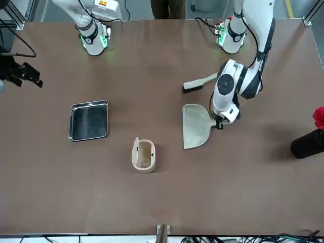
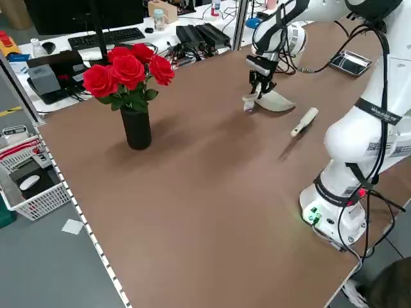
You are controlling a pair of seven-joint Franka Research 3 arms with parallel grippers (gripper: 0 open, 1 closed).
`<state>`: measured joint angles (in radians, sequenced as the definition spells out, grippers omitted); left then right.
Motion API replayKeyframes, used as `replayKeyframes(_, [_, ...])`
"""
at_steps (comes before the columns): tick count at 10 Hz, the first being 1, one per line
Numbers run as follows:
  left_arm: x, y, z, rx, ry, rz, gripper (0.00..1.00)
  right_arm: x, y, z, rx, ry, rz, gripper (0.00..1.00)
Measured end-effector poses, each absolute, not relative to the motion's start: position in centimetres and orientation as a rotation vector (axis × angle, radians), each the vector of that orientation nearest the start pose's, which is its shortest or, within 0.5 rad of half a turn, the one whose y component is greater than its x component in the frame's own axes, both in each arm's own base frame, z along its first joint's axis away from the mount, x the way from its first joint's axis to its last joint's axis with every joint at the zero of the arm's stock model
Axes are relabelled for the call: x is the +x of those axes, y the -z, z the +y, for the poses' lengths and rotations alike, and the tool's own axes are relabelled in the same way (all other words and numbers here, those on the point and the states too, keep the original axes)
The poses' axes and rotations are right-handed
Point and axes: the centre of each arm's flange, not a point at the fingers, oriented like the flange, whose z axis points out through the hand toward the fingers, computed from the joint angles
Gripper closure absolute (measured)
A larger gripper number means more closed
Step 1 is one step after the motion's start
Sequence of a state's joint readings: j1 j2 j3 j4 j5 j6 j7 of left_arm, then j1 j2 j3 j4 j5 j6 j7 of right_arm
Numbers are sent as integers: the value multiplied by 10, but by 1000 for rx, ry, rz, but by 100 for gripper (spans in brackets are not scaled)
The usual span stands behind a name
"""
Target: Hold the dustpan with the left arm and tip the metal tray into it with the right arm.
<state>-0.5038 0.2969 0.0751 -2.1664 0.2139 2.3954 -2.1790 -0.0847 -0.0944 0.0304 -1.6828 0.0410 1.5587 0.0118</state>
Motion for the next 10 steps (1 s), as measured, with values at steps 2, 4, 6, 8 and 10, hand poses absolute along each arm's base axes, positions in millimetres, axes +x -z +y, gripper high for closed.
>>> replayKeyframes(2, [516, -270, -237, 2261, -240, 2265, 11, 522, -622, -23, -3101, -45, 104, 0])
replayKeyframes(4, [533, -331, -240, 2265, -273, 2220, 0, 522, -622, -23, -3100, -45, 104, 0])
replayKeyframes(6, [550, -425, -220, 2350, -291, 2197, 0, 522, -622, -23, -3100, -44, 103, 0])
replayKeyframes(8, [568, -494, -190, 2461, -281, 2076, 0, 522, -622, -23, -3100, -43, 104, 0])
replayKeyframes(10, [578, -527, -156, 2619, -165, 1889, 0, 522, -622, -23, -3100, -42, 104, 0])
